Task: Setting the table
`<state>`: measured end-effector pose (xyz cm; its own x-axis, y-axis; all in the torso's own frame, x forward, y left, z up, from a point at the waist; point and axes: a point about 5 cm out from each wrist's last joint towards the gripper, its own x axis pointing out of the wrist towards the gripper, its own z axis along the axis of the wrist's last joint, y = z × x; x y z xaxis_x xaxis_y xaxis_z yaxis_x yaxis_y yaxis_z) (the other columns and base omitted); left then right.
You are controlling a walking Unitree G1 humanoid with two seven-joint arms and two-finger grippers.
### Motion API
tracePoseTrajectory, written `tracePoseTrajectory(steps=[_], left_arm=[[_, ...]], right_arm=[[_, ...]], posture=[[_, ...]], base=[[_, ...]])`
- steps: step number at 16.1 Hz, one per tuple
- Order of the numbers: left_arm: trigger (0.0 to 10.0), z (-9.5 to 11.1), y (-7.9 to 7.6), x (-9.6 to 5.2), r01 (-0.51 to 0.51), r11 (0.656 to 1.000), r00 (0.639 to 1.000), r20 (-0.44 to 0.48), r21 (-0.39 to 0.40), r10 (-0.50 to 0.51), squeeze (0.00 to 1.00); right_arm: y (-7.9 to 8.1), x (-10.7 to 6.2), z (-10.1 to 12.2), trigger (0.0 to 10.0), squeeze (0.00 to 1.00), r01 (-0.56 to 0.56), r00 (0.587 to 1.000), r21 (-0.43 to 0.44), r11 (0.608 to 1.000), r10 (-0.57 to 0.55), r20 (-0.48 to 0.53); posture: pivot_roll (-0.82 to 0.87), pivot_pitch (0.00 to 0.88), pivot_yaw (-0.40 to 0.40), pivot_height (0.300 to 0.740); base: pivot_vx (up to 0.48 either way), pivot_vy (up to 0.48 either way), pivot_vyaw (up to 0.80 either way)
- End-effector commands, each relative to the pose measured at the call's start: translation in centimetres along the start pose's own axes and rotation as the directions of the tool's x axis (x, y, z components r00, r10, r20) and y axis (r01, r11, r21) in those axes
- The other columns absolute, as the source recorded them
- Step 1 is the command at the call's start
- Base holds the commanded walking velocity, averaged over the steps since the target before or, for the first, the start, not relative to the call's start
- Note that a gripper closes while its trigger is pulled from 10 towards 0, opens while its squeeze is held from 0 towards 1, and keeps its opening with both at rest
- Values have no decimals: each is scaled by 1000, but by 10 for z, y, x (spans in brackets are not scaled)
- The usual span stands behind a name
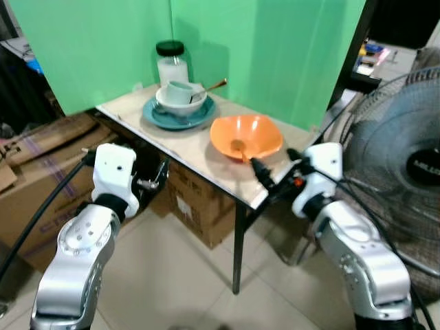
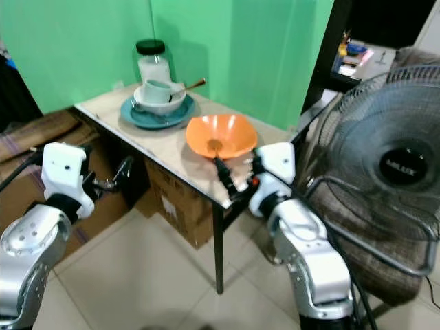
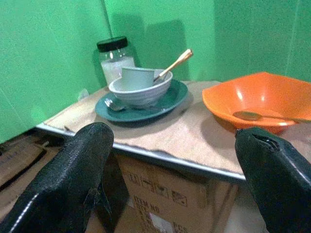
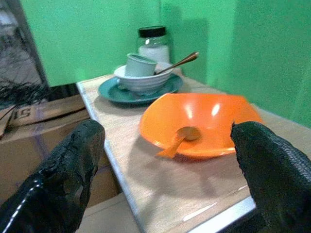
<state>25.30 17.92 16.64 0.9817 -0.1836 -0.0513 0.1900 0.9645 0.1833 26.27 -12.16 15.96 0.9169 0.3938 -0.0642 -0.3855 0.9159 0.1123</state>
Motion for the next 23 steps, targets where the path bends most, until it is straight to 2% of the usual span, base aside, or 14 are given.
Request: tracePoseTrajectory(steps=[1, 18, 20, 23], left_arm=[[10000, 1, 3, -1, -1, 1000, 1000, 2, 17, 1, 980], [10000, 2, 1, -2, 46, 998, 999, 4, 51, -47, 965], [10000, 2, 0, -2, 53, 997, 999, 4, 52, -53, 961], [10000, 2, 0, -3, 61, 997, 998, -1, 57, -61, 961]], right_arm=[[4, 3, 3, 10000, 1000, -19, 1000, 4, 1000, 19, 13], [7, 10, 2, 10000, 1000, -39, 999, 25, 999, 40, -15], [7, 10, 2, 10000, 1000, -37, 999, 21, 999, 37, -16], [6, 13, 6, 10000, 1000, -36, 998, -17, 999, 35, -52]], posture=[[149, 0, 7, 740], [166, 0, 11, 740], [165, 0, 13, 740], [172, 0, 8, 740]], base=[[296, 0, 0], [300, 0, 28], [298, 0, 800], [299, 0, 0]])
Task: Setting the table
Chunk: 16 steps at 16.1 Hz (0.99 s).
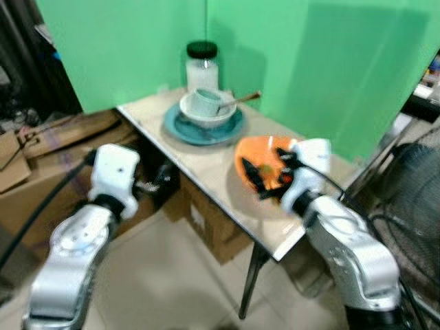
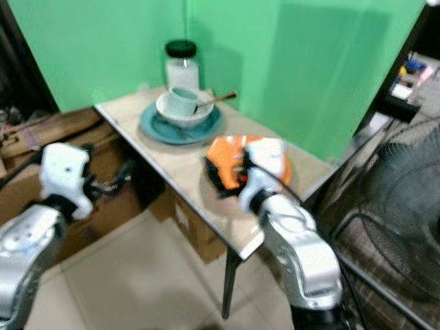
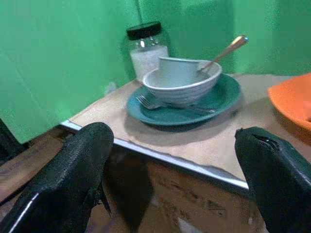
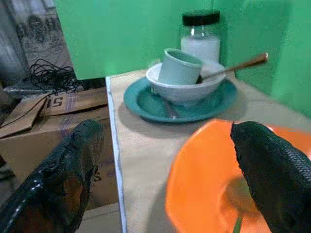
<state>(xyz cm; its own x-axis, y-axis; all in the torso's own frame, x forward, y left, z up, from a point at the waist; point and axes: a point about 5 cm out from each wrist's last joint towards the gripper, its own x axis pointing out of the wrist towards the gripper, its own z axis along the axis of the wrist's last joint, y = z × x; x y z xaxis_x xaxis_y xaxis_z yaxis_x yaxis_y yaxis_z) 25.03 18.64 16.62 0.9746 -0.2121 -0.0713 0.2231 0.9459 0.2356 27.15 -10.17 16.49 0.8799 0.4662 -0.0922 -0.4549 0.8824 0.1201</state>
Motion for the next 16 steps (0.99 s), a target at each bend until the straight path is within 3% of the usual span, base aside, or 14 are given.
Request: tracePoseTrajectory(steps=[1, 5, 7, 8, 9, 10, 11, 14, 16], left_arm=[[10000, 4, -7, 1, 29, 1000, 999, 14, 2, -29, 965], [10000, 3, -10, 1, 62, 998, 998, 2, 8, -62, 918], [10000, 2, -12, 3, 109, 994, 994, -8, 12, -109, 812], [10000, 1, -17, 4, 183, 983, 983, -19, 17, -183, 698], [10000, 1, -19, 5, 219, 975, 976, -26, 26, -218, 651], [10000, 0, -23, 4, 284, 958, 958, -45, 31, -282, 553], [10000, -3, -27, 1, 367, 930, 928, -74, 20, -365, 455], [10000, -10, -39, -9, 526, 851, 842, -136, -14, -522, 0], [10000, -12, -43, -12, 556, 831, 820, -145, -33, -554, 0]], right_arm=[[-9, -3, 2, 10000, 1000, 42, 999, -18, 999, -42, -17], [-11, 10, 4, 10000, 1000, 82, 983, -82, 993, -94, -157], [-15, 20, 6, 10000, 1000, 117, 962, -73, 990, -131, -239], [-15, 29, 8, 10000, 976, 114, 948, -50, 992, -124, -294], [-15, 33, 10, 10000, 757, 114, 939, -42, 993, -121, -323], [-15, 39, 9, 10000, 118, 124, 912, -29, 992, -126, -390], [-14, 45, 9, 10000, 0, 126, 883, -22, 992, -122, -453], [-16, 54, 12, 10000, 0, 131, 824, 20, 991, -97, -559], [-17, 54, 11, 10000, 0, 135, 802, 16, 991, -100, -589]], posture=[[172, 0, 8, 740], [163, 0, 10, 740], [152, 0, 16, 740], [147, 0, 15, 740], [139, 0, 17, 740], [129, 0, 19, 740], [121, 0, 20, 740], [102, 0, 6, 740], [99, 0, -2, 740]], base=[[300, 0, 0], [285, 0, 0], [0, 0, 0], [0, 0, 0], [0, 0, 0], [0, 0, 0], [0, 0, 0], [0, 0, 0], [0, 0, 0]])
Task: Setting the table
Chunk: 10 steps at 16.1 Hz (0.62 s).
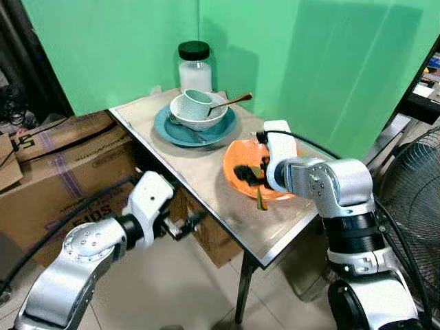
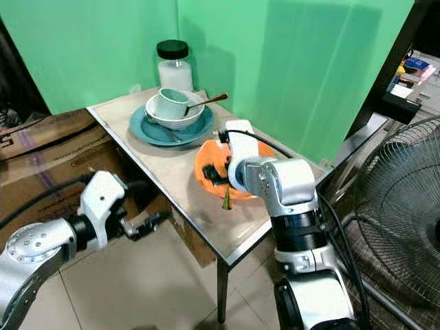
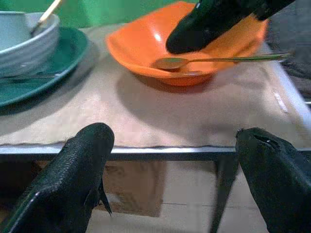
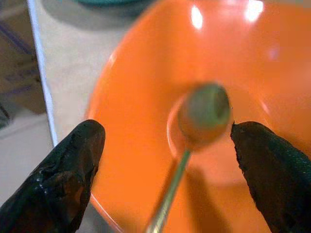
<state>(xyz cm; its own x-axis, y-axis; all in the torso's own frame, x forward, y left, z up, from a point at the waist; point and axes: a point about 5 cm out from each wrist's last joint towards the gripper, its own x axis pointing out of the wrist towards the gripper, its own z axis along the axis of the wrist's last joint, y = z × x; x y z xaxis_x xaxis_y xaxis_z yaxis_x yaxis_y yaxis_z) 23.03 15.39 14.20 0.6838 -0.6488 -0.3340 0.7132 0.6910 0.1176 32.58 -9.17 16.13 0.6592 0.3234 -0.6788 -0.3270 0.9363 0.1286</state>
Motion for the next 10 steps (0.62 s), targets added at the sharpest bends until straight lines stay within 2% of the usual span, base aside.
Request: tracePoseTrajectory(steps=[1, 3, 4, 5, 6, 7, 8, 10], left_arm=[[10000, 4, -3, 0, 21, 1000, 1000, 10, 9, -21, 0], [10000, 5, -3, 1, 23, 1000, 1000, 15, 10, -24, 0], [10000, 6, -3, 2, 29, 1000, 999, 17, 4, -29, 0], [10000, 6, -3, 2, 29, 1000, 999, 18, 3, -30, 0], [10000, 7, -3, 2, 26, 1000, 999, 22, 4, -26, 0], [10000, 8, -1, 2, 15, 1000, 999, 28, 7, -15, 0], [10000, 8, -1, 3, 12, 1000, 999, 30, 7, -12, 0], [10000, 8, -1, 3, 11, 1000, 999, 32, 6, -12, 0]], right_arm=[[0, -3, 7, 10000, 0, 11, 1000, -5, 1000, -11, 0], [-2, 3, 6, 10000, 0, 42, 999, 21, 999, -41, -27], [-6, 8, 7, 8000, 0, 70, 997, 44, 997, -68, -36], [-7, 9, 7, 6510, 0, 76, 997, 46, 996, -74, -38], [-8, 10, 8, 3765, 0, 84, 996, 40, 996, -82, -43], [-9, 10, 9, 2039, 0, 88, 995, 28, 996, -87, -48], [-10, 10, 8, 1725, 0, 85, 995, 25, 996, -84, -59], [-11, 13, 6, 235, 0, 88, 993, 18, 996, -87, -81]], posture=[[98, 0, -12, 740], [97, 0, -20, 740], [97, 0, -22, 740], [97, 0, -24, 740], [99, 0, -27, 740], [100, 0, -31, 740], [99, 0, -31, 740], [99, 0, -31, 740]], base=[[0, 0, 0], [0, 0, 0], [0, 0, 0], [0, 0, 0], [0, 0, 0], [0, 0, 0], [0, 0, 0], [0, 0, 0]])
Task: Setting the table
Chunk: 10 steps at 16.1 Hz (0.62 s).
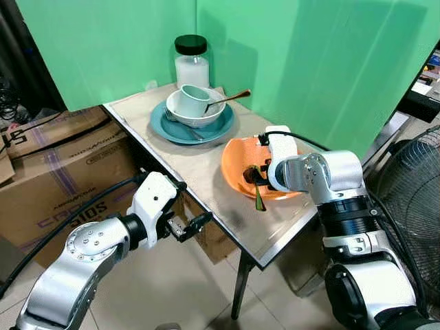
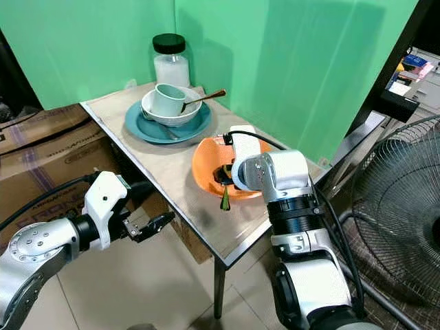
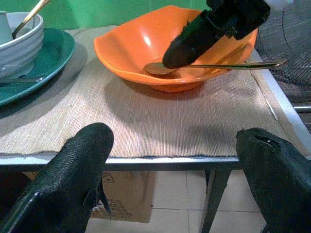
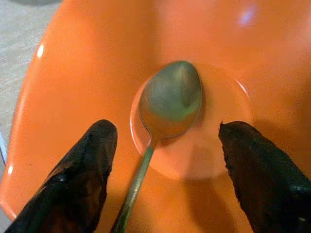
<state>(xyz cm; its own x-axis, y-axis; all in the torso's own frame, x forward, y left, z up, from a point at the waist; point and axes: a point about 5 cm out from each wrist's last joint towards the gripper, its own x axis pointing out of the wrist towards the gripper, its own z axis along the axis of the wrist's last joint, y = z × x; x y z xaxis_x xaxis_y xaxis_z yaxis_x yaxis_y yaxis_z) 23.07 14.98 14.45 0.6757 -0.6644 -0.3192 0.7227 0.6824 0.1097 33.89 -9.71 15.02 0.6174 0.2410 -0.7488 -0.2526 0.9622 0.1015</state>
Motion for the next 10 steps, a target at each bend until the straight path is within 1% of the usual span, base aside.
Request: tracePoseTrajectory(steps=[1, 7, 10], left_arm=[[10000, 4, 2, 1, -6, 1000, 1000, 15, 10, 5, 0], [10000, 6, 1, 3, -2, 1000, 1000, 19, 12, 2, 0], [10000, 6, 0, 3, 1, 1000, 1000, 18, 13, -1, 0]], right_arm=[[-1, -1, 4, 0, 0, 17, 1000, -21, 1000, -17, 8], [-1, 4, -5, 0, 0, -11, 998, -61, 998, 7, -56], [-2, 6, -8, 0, 0, -19, 997, -69, 997, 14, -71]], posture=[[99, 0, -31, 740], [94, 0, -30, 740], [94, 0, -31, 740]], base=[[0, 0, 0], [0, 0, 0], [0, 0, 0]])
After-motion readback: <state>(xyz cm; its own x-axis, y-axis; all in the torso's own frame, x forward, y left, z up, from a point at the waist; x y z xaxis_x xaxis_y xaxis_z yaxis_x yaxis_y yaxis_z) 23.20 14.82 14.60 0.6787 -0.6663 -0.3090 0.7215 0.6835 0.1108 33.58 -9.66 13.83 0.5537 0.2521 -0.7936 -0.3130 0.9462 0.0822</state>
